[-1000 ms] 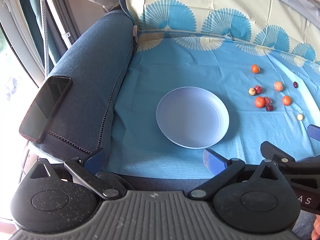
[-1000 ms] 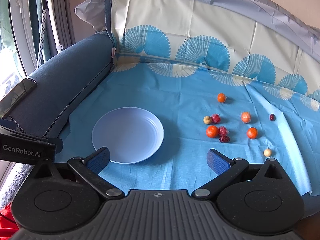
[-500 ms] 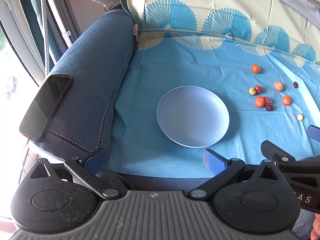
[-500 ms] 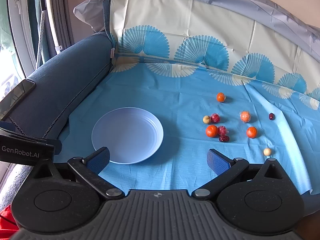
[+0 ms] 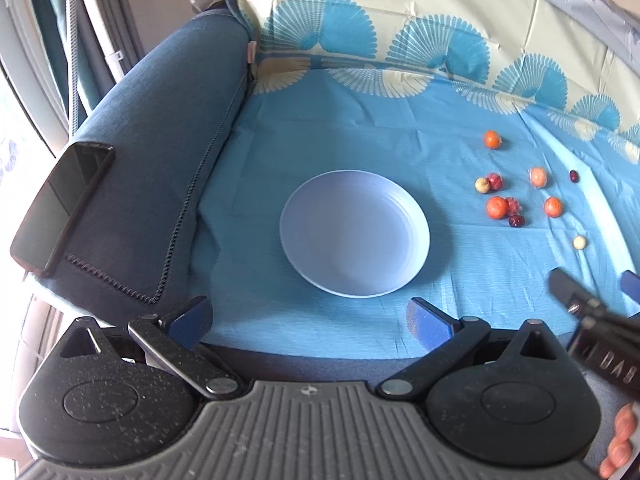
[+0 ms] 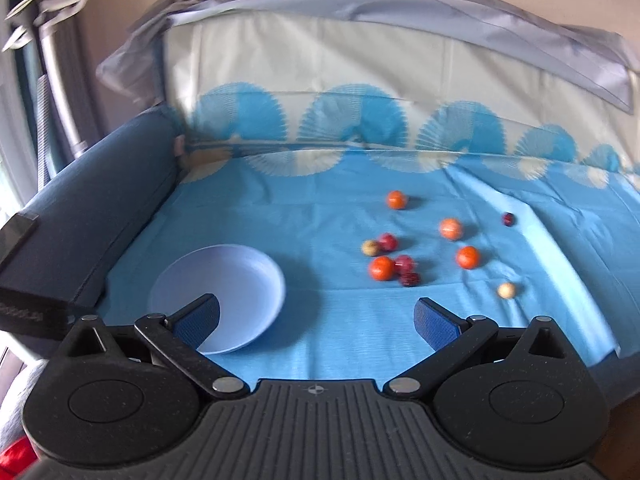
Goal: Organize fruits
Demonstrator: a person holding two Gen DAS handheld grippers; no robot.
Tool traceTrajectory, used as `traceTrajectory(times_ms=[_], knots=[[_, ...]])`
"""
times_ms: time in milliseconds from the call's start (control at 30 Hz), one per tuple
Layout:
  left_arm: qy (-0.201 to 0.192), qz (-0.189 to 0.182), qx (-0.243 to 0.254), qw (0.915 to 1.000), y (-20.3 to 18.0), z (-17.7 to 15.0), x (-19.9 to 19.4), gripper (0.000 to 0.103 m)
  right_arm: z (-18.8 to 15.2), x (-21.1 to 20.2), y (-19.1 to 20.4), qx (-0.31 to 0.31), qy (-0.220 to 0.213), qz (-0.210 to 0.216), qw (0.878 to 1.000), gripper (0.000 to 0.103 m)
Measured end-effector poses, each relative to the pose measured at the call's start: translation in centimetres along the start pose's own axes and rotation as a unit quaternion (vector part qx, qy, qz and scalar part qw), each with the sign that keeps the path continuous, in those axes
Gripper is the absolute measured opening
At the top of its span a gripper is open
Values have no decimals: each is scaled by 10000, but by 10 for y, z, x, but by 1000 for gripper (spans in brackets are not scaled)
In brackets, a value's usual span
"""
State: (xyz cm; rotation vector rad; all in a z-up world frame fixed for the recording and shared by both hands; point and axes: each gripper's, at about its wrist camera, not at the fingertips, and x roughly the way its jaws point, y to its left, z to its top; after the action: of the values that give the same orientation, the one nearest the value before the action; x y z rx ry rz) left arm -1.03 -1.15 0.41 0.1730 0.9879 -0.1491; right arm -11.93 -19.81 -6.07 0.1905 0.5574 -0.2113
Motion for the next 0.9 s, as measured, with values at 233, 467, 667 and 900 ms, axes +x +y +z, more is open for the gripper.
traceTrajectory(times_ms=[233,467,667,900], knots=[[-3,-255,573,9980,-65,26,38,103,-3,48,-77,348,100,-950,9948,102],[157,-603,1037,9927,-146,61,113,103,3,130,-148,887,413,-1157,9884,102],[513,-660,1387,9868,-205,89,194,103,13,206,-183,794,599,-1153,9883,102],[884,-806,1822,9760,-245,100,260,103,17,279,-206,437,968,-1177,9874,102]])
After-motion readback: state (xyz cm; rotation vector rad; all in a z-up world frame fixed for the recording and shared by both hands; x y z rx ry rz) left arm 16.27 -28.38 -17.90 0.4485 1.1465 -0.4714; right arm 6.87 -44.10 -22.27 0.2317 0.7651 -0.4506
